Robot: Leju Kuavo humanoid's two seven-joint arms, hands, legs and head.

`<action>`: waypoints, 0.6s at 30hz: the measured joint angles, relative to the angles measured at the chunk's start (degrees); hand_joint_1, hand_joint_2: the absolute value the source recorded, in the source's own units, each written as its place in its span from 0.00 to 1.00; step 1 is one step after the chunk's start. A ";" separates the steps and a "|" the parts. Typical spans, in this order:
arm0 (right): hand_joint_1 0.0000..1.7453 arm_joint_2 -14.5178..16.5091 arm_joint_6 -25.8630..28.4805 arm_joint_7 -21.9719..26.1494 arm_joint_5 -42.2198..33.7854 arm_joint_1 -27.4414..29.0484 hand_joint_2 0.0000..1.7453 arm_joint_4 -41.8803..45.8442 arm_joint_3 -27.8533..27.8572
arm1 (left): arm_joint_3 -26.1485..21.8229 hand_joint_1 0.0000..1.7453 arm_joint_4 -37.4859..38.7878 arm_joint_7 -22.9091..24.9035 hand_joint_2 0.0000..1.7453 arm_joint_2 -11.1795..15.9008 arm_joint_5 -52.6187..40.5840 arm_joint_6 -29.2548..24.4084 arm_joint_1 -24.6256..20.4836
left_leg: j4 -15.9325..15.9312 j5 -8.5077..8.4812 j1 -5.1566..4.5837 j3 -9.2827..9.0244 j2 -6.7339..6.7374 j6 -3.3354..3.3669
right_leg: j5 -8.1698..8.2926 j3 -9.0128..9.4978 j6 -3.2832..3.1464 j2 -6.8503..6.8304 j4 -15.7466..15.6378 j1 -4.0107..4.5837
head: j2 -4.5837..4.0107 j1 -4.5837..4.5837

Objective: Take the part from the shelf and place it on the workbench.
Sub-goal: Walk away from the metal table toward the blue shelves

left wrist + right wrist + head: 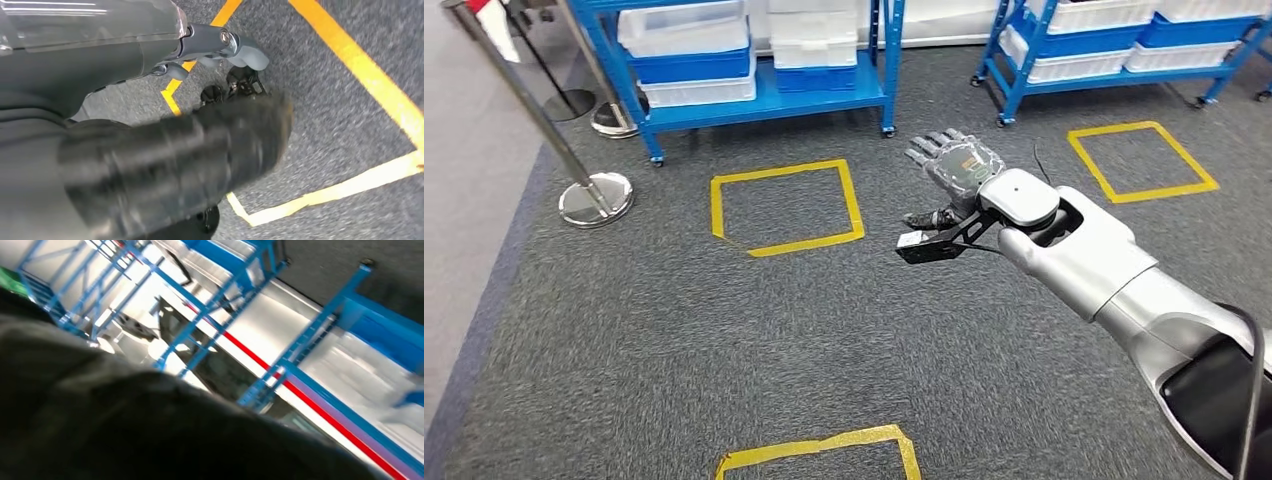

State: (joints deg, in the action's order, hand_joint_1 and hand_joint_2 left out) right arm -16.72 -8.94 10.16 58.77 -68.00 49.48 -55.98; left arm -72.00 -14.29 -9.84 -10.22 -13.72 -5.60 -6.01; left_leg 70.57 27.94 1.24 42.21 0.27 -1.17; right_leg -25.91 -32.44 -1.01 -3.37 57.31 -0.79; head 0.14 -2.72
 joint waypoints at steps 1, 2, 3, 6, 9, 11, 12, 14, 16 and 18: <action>0.00 0.00 0.00 0.00 0.00 -0.05 0.00 0.00 -0.03 | 0.00 0.00 0.00 0.00 0.50 0.07 -0.01 0.01 0.00 | -4.10 -1.72 0.00 -2.26 1.03 0.01 | -0.27 0.02 0.24 -0.67 0.31 0.01 | -0.01 -0.01; 0.00 -0.04 0.01 0.00 0.00 -0.17 0.00 0.00 -0.05 | 0.00 0.00 0.00 0.00 0.25 0.11 -0.02 0.01 -0.03 | -7.69 -2.89 -0.15 -4.31 1.92 0.23 | -0.59 -0.05 0.54 -1.25 0.70 0.15 | 0.00 -0.01; 0.00 -0.18 0.00 -0.01 0.00 -0.31 0.00 -0.02 -0.06 | 0.00 0.00 0.00 -0.01 0.00 0.14 -0.03 0.03 -0.07 | -10.19 -3.50 -0.30 -5.63 2.53 0.59 | -0.85 -0.10 0.83 -1.78 1.02 0.31 | 0.01 0.06; 0.00 -0.21 -0.08 0.05 0.00 -0.53 0.00 -0.05 -0.10 | 0.00 0.00 0.00 -0.10 0.00 0.14 -0.01 0.11 -0.05 | -11.62 -3.67 -0.54 -6.12 1.61 1.85 | -1.21 -0.01 1.64 -3.22 1.23 0.62 | 0.01 0.27; 0.00 0.00 -0.16 0.14 0.00 -0.60 0.00 -0.06 -0.15 | 0.00 0.00 0.00 -0.17 0.00 0.09 0.01 0.22 -0.09 | -12.19 -4.20 -0.22 -6.21 0.04 2.93 | -4.16 -1.38 2.40 -0.11 5.01 0.14 | 0.01 0.30; 0.00 -0.17 -0.21 0.16 0.00 -0.51 0.00 -0.14 -0.19 | 0.00 0.00 0.00 -0.17 0.00 0.08 0.00 0.25 -0.14 | -12.21 -4.36 -0.22 -6.02 -1.13 3.29 | -7.86 -4.77 2.58 2.55 12.30 0.00 | 0.01 0.32; 0.00 -0.26 -0.24 0.16 0.00 -0.35 0.00 -0.21 -0.25 | 0.00 0.00 0.00 -0.17 0.00 0.08 -0.01 0.25 -0.15 | -12.20 -4.40 -0.26 -5.96 -1.81 3.36 | -8.93 -6.46 2.60 3.00 15.56 0.00 | 0.01 0.32; 0.00 -0.31 -0.30 0.20 0.00 -0.05 0.00 -0.31 -0.44 | 0.00 0.00 0.00 -0.15 0.00 0.08 -0.01 0.26 -0.10 | -12.12 -4.45 -0.33 -5.93 -3.22 3.40 | -7.65 -7.28 2.40 3.36 16.45 0.03 | 0.01 0.32; 0.00 -0.34 -0.32 0.26 0.00 -0.07 0.00 -0.33 -0.58 | 0.00 0.00 0.00 -0.10 0.50 0.05 0.00 0.26 -0.07 | -12.01 -4.47 -0.33 -6.00 -4.55 3.36 | -3.26 -4.50 1.80 4.51 9.76 0.06 | 0.01 0.32; 0.00 -0.56 -0.35 0.31 -0.01 -0.28 0.00 -0.33 -0.59 | 0.00 0.00 0.02 -0.07 1.00 -0.11 0.01 0.26 -0.14 | -11.85 -4.59 -0.36 -5.77 -5.56 3.05 | -0.71 -1.85 1.16 6.04 3.46 0.15 | 0.01 0.31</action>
State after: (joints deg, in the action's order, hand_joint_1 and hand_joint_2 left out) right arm -17.28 -9.29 10.47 58.76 -68.28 49.16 -56.57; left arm -72.00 -14.27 -9.91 -10.33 -13.71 -5.33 -6.16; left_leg 58.72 23.35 0.88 36.45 -5.29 1.87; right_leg -26.63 -34.29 0.15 2.67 60.77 -0.64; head 0.15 -2.42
